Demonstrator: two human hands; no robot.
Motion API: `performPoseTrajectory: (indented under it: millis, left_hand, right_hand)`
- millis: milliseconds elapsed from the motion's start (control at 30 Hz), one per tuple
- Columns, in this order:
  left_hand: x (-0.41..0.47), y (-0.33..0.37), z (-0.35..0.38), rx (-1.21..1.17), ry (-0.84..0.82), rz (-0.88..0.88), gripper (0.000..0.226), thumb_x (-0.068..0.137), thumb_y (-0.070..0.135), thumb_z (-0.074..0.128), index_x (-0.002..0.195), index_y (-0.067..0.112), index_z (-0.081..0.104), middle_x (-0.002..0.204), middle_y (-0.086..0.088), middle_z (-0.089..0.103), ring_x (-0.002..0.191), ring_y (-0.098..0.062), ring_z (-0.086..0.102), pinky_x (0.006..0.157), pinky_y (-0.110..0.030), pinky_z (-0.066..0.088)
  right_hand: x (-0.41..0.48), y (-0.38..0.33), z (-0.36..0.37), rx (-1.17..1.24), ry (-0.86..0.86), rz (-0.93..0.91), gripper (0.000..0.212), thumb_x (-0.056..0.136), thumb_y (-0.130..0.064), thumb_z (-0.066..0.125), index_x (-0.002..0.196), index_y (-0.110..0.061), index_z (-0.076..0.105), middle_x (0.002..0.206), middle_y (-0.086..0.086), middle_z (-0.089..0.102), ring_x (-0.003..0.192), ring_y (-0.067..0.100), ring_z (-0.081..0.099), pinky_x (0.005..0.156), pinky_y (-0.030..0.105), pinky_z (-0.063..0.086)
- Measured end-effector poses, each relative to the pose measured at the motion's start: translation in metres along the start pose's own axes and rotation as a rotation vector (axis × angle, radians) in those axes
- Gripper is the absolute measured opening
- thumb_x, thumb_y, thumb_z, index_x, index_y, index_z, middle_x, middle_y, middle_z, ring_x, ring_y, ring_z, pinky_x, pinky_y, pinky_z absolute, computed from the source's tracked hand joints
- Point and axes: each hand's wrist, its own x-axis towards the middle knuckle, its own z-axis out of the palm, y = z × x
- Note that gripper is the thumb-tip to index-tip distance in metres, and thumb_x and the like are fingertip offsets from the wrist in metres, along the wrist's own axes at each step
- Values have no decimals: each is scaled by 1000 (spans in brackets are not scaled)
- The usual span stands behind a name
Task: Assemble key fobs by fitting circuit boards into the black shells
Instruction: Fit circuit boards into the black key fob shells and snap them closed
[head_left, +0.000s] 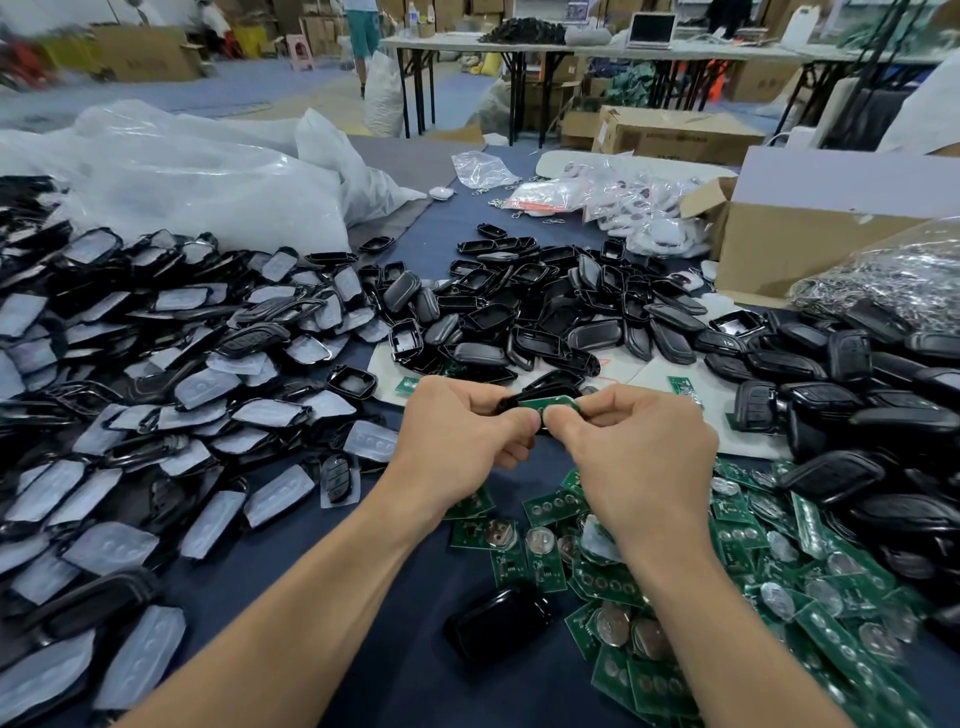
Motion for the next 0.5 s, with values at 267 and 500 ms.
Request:
performPoseTrajectory:
  millis: [267, 500]
  left_hand:
    - [-1, 4, -2, -24, 0, 57, 14, 90, 3, 76, 77, 7, 81, 65, -10, 75, 56, -16, 68, 55, -23, 56]
    - [-2, 6, -4, -37, -25, 65, 23, 90, 4, 75, 71, 15, 80, 64, -9, 74, 55, -15, 67, 54, -24, 54]
  right_hand:
    - [-4, -3, 4, 67, 87, -7, 26, 67, -35, 92, 64, -32, 66, 64, -28, 66, 59, -3, 65, 52, 19, 50]
    - [2, 7, 3, 235, -79, 10, 20, 76, -25, 88, 83, -32, 71, 68, -13, 69, 65, 8, 65, 60, 25, 51]
